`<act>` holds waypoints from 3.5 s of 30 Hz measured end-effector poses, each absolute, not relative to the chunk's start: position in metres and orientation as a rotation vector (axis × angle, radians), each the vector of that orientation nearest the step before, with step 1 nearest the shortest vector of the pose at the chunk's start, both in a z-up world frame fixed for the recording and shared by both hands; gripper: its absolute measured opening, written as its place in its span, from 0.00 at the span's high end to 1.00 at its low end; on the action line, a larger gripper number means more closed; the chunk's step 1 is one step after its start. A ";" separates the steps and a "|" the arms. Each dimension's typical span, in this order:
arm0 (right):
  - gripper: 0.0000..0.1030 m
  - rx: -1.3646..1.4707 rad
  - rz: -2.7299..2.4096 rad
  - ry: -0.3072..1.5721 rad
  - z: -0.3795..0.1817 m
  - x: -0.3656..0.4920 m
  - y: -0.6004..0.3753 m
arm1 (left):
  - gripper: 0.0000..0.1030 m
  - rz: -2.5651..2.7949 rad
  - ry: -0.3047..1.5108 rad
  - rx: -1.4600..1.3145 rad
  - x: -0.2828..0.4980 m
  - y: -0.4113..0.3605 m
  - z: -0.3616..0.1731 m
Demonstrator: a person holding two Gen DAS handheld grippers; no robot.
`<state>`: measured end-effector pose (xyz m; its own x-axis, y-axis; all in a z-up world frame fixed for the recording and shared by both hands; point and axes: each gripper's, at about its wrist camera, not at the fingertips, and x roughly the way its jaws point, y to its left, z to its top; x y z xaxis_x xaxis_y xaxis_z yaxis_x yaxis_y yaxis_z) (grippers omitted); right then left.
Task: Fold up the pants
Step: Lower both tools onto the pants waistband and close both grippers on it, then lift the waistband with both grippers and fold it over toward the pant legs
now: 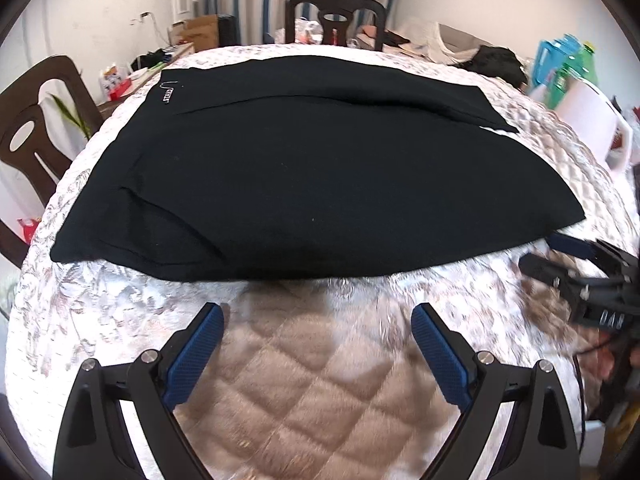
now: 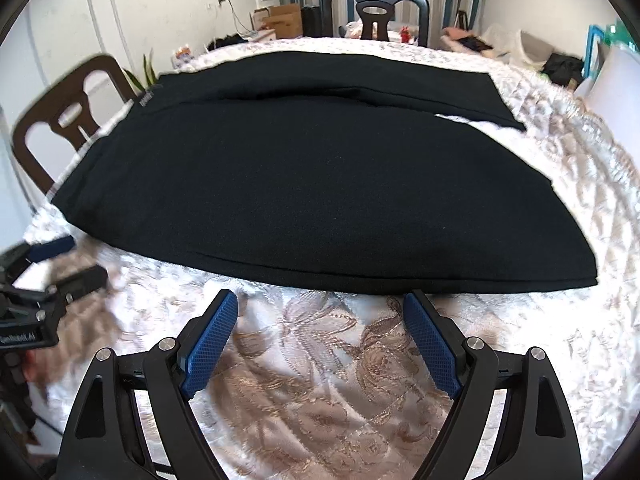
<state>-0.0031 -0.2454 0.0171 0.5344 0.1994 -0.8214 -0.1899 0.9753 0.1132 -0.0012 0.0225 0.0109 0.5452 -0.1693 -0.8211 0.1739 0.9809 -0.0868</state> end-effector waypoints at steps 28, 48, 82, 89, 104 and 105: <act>0.18 -0.157 0.325 0.639 0.093 0.172 -0.256 | 0.08 -0.181 0.671 0.191 0.175 0.042 0.086; 0.18 -0.209 0.309 0.803 0.041 0.323 -0.289 | 0.16 -0.269 0.869 0.160 0.333 0.036 0.037; 0.53 -0.248 0.554 0.901 0.017 0.351 -0.288 | 0.24 -0.421 0.953 0.176 0.385 0.044 0.011; 0.79 -0.239 0.560 0.889 0.018 0.340 -0.291 | 0.53 -0.470 0.950 0.212 0.378 0.042 0.016; 0.95 -0.284 0.528 0.824 0.031 0.315 -0.289 | 0.88 -0.411 0.911 0.248 0.362 0.046 0.029; 0.95 -0.281 0.522 0.816 0.033 0.313 -0.289 | 0.88 -0.408 0.899 0.246 0.359 0.047 0.031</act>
